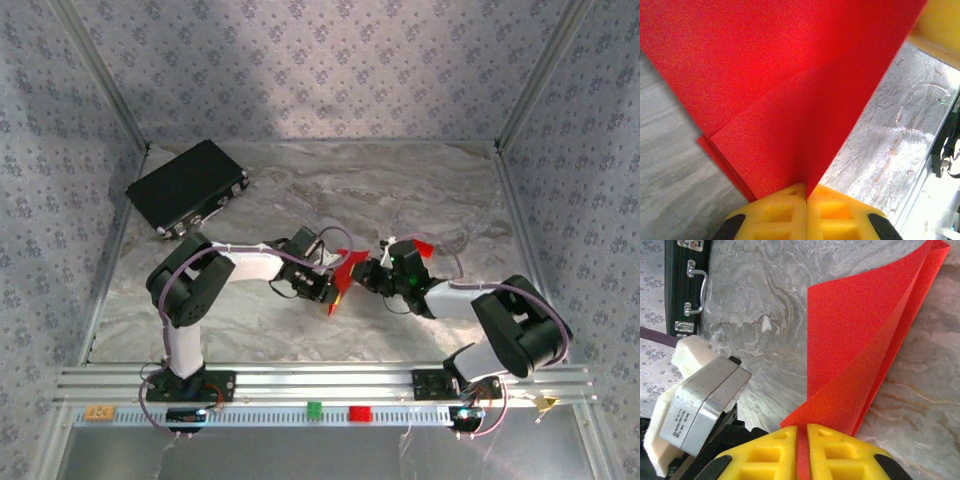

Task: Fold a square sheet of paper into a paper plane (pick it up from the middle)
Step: Fold the wing for the fifth time at the center of the table.

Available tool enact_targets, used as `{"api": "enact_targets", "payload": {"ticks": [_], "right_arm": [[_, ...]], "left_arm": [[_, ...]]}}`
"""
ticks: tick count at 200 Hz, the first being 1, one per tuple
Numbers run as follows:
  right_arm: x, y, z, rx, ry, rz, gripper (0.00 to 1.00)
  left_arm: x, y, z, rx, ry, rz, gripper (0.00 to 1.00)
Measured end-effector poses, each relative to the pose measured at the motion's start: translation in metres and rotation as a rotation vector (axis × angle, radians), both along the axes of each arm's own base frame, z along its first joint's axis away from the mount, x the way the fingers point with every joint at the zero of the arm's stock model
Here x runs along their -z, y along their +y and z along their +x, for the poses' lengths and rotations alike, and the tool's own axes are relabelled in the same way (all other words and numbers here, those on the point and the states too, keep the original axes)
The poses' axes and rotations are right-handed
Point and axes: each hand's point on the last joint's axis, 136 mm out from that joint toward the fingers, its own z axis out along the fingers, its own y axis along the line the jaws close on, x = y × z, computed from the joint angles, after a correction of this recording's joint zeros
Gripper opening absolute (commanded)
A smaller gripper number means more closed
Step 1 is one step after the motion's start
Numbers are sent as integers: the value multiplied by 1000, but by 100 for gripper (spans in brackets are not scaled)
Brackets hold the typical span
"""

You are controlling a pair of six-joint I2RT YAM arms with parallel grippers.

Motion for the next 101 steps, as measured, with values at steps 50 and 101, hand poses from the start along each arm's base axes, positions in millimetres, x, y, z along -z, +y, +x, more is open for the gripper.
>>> {"api": "enact_targets", "payload": {"ticks": [50, 101], "right_arm": [[3, 10, 9, -37, 11, 33, 13], [7, 12, 12, -41, 23, 54, 13]], "left_arm": [[0, 5, 3, -44, 53, -53, 0], [-1, 6, 6, -56, 58, -67, 0]]}}
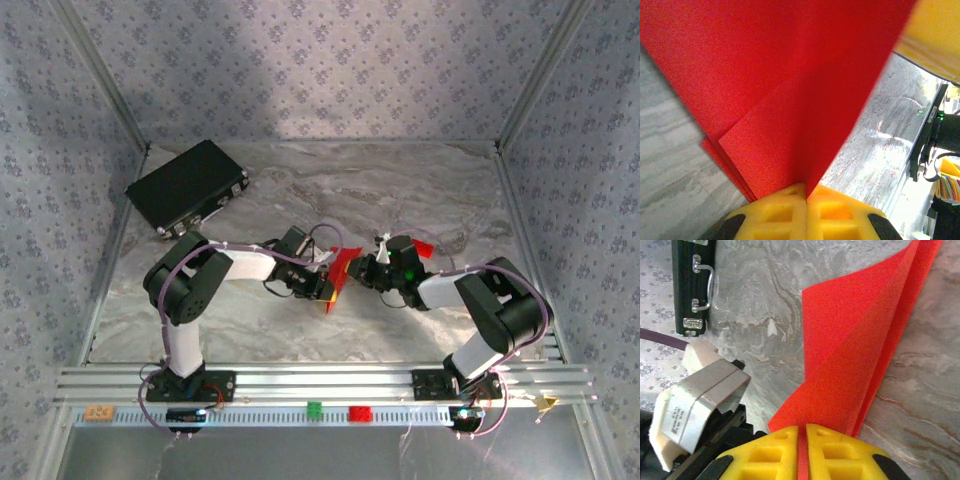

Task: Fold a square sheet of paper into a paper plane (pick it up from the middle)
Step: Fold the wing for the fifth time at the center of the table.

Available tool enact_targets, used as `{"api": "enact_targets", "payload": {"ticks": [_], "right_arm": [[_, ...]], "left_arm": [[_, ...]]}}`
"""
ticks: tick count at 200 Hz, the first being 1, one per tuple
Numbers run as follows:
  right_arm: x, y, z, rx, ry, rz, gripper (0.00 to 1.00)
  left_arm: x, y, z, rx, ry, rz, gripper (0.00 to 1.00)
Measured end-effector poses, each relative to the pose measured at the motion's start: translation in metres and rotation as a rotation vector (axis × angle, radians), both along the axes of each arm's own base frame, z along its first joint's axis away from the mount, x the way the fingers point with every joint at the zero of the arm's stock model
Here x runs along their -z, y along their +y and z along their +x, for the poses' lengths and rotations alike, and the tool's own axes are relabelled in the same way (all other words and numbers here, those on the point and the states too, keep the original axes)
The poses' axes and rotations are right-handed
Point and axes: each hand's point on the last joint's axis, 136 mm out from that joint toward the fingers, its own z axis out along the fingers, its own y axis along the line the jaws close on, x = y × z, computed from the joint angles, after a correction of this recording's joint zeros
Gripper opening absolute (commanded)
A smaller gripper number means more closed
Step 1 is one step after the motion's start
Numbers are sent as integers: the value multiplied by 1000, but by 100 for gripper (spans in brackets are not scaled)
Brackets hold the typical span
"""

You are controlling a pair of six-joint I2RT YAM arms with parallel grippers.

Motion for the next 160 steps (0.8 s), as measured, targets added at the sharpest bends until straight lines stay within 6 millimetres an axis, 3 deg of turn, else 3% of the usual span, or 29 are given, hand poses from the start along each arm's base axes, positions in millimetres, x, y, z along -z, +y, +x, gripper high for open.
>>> {"api": "enact_targets", "payload": {"ticks": [37, 97, 160], "right_arm": [[-10, -3, 1, 11, -23, 7, 13], [-27, -25, -13, 70, -69, 0, 14], [-43, -41, -28, 77, -124, -23, 16]], "left_arm": [[0, -1, -1, 19, -50, 1, 0], [-2, -7, -15, 114, -188, -33, 0], [-2, -13, -23, 162, -157, -74, 0]]}}
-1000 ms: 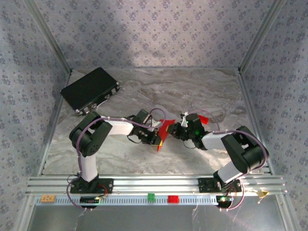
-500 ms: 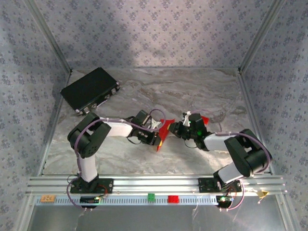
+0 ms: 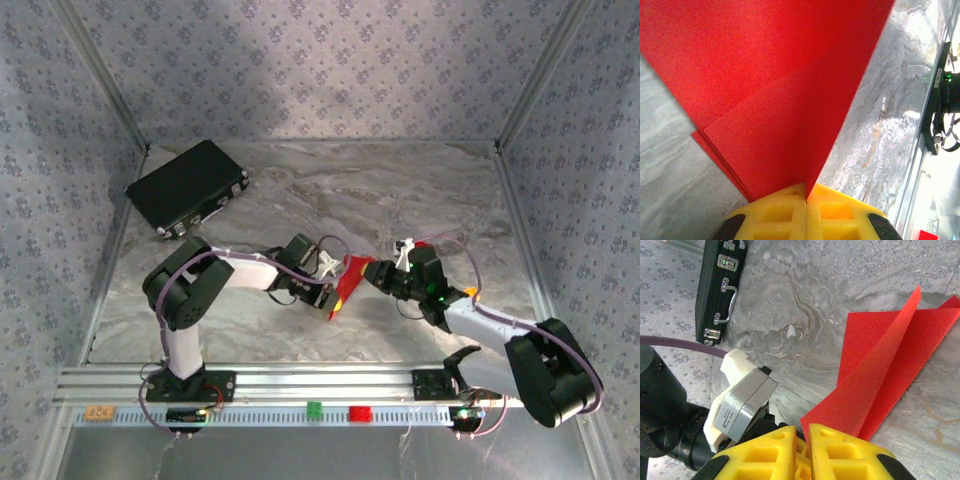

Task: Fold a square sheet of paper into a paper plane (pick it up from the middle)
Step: Fold the wing for the fifth time at the center of the table.

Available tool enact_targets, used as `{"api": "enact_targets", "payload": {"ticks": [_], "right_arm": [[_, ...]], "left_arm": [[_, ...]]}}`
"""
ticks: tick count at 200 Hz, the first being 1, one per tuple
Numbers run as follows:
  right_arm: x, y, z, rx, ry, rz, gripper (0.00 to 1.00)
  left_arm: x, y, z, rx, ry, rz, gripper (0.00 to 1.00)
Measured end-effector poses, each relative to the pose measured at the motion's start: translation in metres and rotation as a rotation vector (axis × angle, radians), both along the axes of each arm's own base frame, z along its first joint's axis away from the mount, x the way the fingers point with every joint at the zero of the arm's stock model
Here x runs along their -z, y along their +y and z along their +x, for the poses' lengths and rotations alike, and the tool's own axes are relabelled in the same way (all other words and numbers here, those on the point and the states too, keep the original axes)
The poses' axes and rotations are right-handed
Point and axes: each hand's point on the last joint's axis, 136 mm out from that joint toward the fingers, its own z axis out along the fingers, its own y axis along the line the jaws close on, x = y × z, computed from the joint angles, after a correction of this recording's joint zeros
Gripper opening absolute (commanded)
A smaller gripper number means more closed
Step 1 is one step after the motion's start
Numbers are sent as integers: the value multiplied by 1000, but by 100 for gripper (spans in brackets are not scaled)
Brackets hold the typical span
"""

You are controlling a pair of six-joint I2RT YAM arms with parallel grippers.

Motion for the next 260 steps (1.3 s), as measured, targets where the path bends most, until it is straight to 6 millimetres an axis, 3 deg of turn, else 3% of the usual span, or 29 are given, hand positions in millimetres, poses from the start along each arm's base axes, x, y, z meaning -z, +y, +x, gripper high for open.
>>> {"api": "enact_targets", "payload": {"ticks": [35, 80, 167, 260], "right_arm": [[2, 0, -3, -24, -8, -18, 16], [21, 8, -7, -87, 49, -35, 16], [28, 34, 9, -191, 63, 10, 15], [44, 44, 15, -223, 91, 27, 15]], "left_arm": [[-1, 0, 3, -20, 70, -27, 0], [-2, 1, 6, -53, 134, -59, 0], [-2, 1, 8, -84, 201, -75, 0], [-1, 2, 10, -114, 267, -85, 0]]}}
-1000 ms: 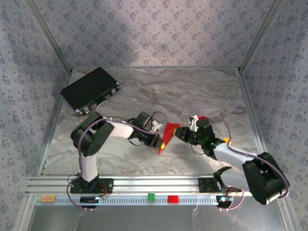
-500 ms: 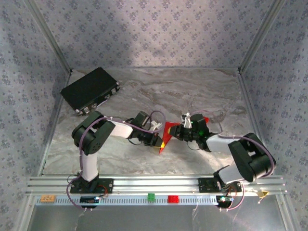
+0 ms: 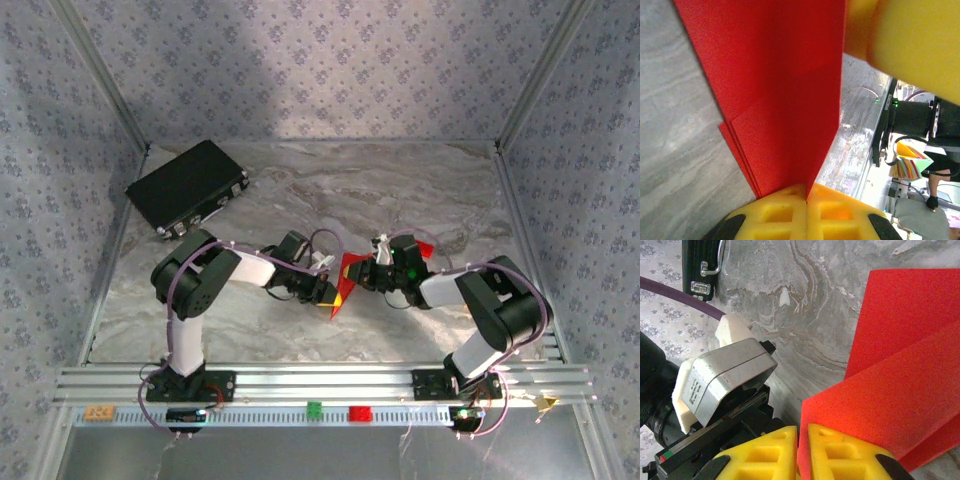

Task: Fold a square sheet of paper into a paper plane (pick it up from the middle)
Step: Fold the wing for the fifth time at the center of the table.

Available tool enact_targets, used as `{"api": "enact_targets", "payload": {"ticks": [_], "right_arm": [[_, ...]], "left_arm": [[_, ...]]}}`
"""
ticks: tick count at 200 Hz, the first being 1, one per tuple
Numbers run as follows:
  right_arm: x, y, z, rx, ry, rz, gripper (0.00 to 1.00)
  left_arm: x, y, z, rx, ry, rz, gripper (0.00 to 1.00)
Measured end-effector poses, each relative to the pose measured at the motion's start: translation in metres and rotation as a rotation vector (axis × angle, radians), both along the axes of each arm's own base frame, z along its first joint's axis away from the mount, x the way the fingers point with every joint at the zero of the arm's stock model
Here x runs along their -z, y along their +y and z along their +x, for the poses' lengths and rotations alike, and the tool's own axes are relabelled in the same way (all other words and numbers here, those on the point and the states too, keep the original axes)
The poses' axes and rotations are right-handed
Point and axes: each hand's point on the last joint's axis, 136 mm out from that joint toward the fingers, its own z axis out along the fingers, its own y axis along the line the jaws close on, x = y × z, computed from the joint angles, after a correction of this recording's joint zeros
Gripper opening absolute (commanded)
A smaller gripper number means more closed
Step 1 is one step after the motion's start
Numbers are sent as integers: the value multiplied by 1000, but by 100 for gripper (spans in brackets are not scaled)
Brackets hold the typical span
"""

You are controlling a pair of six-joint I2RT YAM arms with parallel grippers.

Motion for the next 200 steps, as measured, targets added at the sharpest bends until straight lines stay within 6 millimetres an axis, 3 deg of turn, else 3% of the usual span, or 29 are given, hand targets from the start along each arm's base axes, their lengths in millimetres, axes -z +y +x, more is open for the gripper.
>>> {"api": "enact_targets", "payload": {"ticks": [200], "right_arm": [[24, 2, 10, 15, 71, -5, 15]], "left_arm": [[2, 1, 2, -10, 73, -2, 0]]}}
